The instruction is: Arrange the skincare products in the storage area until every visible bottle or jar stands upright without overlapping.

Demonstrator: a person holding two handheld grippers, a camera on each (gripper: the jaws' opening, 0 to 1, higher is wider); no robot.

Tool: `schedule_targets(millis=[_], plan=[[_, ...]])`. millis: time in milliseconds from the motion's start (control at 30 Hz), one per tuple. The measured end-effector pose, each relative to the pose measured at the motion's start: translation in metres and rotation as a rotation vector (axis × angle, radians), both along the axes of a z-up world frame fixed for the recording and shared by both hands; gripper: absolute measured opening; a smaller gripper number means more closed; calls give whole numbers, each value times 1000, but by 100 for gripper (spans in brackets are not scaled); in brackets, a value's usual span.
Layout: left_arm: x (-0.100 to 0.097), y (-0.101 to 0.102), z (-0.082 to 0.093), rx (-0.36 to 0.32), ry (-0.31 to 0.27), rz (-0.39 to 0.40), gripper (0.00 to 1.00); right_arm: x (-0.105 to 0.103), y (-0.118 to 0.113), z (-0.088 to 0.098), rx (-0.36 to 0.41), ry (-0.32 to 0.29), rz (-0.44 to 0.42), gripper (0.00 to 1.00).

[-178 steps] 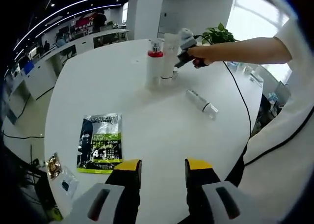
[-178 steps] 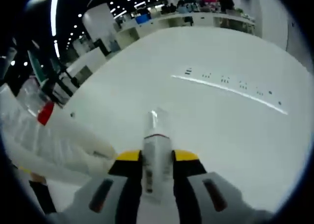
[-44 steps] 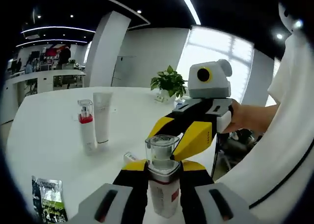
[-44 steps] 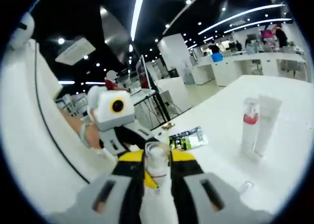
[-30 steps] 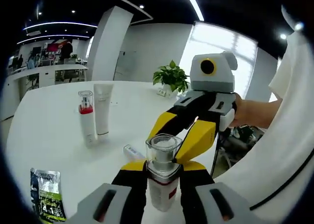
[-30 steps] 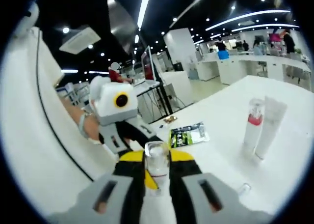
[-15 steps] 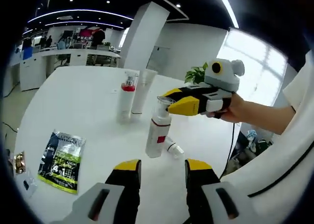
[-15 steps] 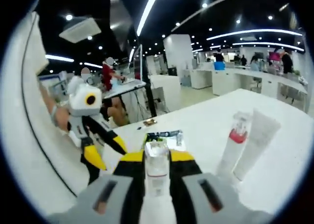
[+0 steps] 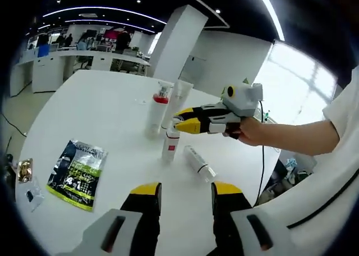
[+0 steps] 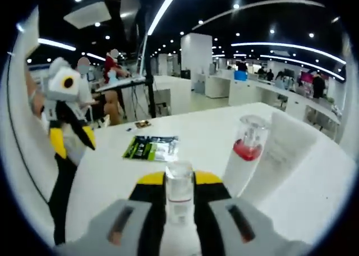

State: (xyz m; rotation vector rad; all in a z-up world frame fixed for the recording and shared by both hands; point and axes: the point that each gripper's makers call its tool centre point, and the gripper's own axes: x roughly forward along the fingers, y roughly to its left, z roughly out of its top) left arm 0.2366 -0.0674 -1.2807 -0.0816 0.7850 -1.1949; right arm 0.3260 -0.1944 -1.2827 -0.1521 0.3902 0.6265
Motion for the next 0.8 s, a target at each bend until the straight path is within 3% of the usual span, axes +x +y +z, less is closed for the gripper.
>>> schedule_targets(millis=[300, 533, 800], plan=[[8, 17, -2, 20, 11, 51, 36, 23, -14, -2, -26, -58, -16, 15], [8, 19, -7, 26, 23, 69, 36, 25, -11, -1, -1, -86, 3, 16], [2, 16, -9, 26, 28, 60, 36, 25, -19, -1, 55, -76, 9, 16]])
